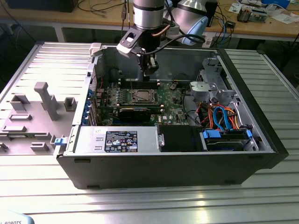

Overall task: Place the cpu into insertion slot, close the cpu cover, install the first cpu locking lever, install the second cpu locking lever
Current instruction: 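Install the first cpu locking lever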

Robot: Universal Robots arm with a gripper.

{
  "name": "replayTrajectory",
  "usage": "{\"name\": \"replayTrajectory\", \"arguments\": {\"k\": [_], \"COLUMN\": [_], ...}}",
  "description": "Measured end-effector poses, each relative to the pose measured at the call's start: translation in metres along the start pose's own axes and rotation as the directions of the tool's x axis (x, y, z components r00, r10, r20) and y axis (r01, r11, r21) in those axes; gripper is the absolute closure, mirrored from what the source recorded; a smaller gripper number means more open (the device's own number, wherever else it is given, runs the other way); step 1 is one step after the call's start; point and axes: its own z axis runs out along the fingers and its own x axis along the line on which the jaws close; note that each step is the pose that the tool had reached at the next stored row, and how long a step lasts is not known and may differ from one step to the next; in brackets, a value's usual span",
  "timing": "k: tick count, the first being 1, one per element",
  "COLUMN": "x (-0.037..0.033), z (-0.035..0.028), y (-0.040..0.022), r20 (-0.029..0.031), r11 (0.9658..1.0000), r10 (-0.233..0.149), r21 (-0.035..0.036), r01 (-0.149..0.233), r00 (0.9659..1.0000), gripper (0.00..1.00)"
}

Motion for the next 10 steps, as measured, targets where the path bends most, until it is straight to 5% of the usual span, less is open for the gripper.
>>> {"name": "replayTrajectory", "arguments": {"k": [4,8,10], "x": [0.0,0.0,0.0], "z": [0.0,0.0,0.0], "y": [0.0,0.0,0.0], "r20": [-0.0002,-0.0001,-0.0001], "r11": [0.9971,0.9902,0.9898], "r10": [-0.076,-0.139,-0.142], "r21": [-0.0037,-0.0066,-0.0068], "r01": [0.076,0.139,0.142], "r00": [0.9971,0.9902,0.9898], "gripper": [0.89,0.89,0.89]}}
